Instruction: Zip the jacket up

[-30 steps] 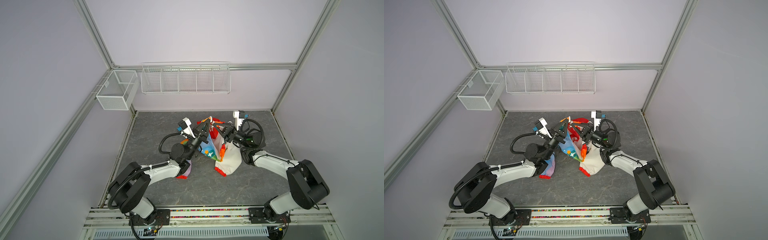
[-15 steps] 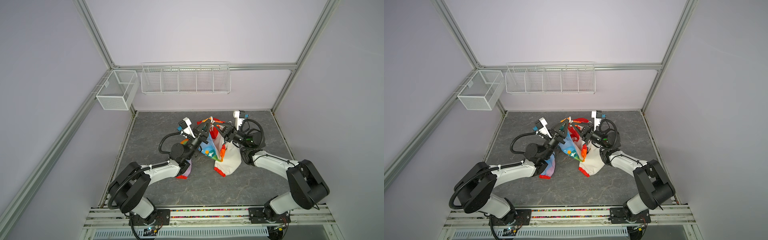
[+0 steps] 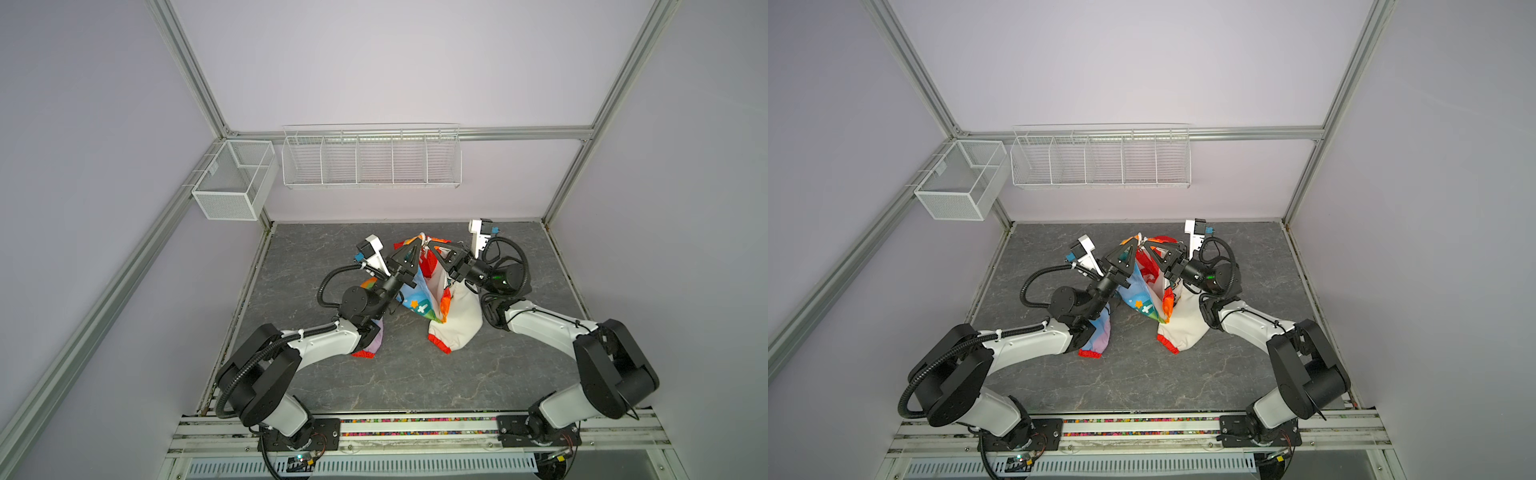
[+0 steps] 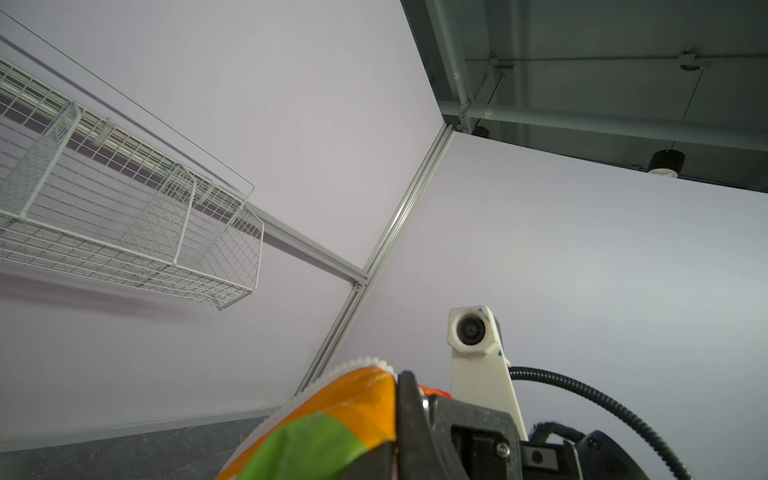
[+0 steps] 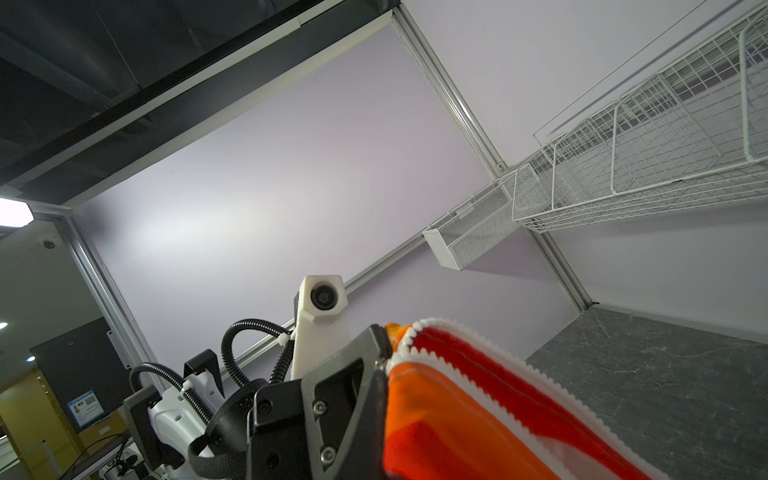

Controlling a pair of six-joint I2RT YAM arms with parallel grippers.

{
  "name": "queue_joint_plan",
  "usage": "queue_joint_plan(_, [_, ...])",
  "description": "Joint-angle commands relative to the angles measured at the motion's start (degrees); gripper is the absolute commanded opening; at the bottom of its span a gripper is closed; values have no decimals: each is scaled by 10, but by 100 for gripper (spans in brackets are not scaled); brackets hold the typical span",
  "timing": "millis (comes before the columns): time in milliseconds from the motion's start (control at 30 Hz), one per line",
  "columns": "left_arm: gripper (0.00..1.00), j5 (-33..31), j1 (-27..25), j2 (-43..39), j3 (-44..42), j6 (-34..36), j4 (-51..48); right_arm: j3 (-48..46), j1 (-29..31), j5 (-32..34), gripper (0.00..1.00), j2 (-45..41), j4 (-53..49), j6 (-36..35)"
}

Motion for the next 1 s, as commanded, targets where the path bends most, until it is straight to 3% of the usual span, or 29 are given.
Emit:
queue_joint_plan(0, [0,14,1,-5,-5,-6,31,20,-3,11,6,-2,37,13])
queue_joint_plan(467, [0,-16,2,-12,27,32,32,-1,-1,-1,6,-20,37,8])
queue_joint_plan(967, [0,-9,2,-1,40,27,32,-6,5,-3,6,-24,38,7])
